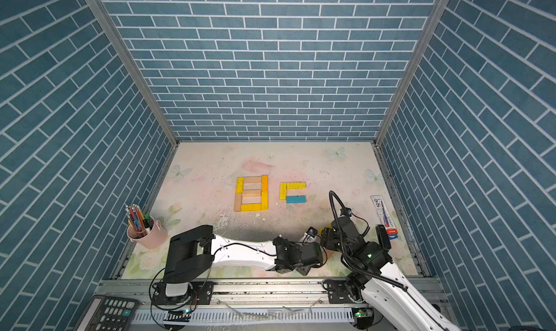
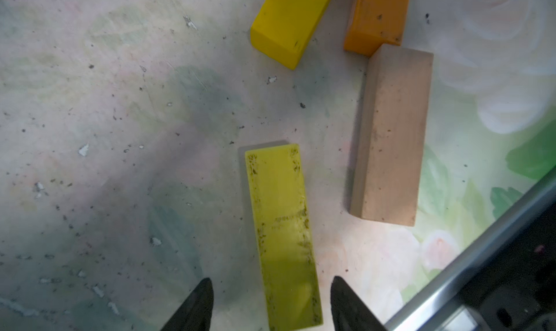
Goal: Assemble the number 8 with building blocks
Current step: Pick up the building block from the center of the board.
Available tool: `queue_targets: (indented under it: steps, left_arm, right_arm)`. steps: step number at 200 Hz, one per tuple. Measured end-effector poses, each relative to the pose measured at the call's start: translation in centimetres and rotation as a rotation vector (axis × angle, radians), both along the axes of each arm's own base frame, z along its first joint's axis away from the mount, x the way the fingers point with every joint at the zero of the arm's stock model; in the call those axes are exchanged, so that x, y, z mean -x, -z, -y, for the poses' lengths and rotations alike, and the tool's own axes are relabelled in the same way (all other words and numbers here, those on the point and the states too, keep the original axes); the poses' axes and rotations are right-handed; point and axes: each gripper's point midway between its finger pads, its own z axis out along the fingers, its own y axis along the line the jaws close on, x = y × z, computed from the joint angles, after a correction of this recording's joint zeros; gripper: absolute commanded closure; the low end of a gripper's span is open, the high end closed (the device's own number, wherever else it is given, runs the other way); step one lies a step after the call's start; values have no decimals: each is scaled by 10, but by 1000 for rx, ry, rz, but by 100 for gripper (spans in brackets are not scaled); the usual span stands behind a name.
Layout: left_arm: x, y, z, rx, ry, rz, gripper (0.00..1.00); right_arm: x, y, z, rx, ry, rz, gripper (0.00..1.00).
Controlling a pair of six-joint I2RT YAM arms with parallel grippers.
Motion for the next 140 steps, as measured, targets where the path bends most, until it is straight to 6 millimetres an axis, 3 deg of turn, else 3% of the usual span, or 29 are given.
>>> queue_targets:
  steps: [58,82,115,140]
  left_arm:
    - [0,14,-5,-73,-32,-13,49]
    - [-1,14,-7,-76,-40,-13,60]
    - [-8,14,-8,-38,-69,-32,64]
    - [-23,14,-22,-15,-117,-51,66]
  right_arm:
    - [0,-3,3,-9,21,15,27]
    - [-1,-3,3,-8,26,16,27]
    - [-1,-2,4,-7,27,17,27]
    - [1,5,5,2,27,5,27]
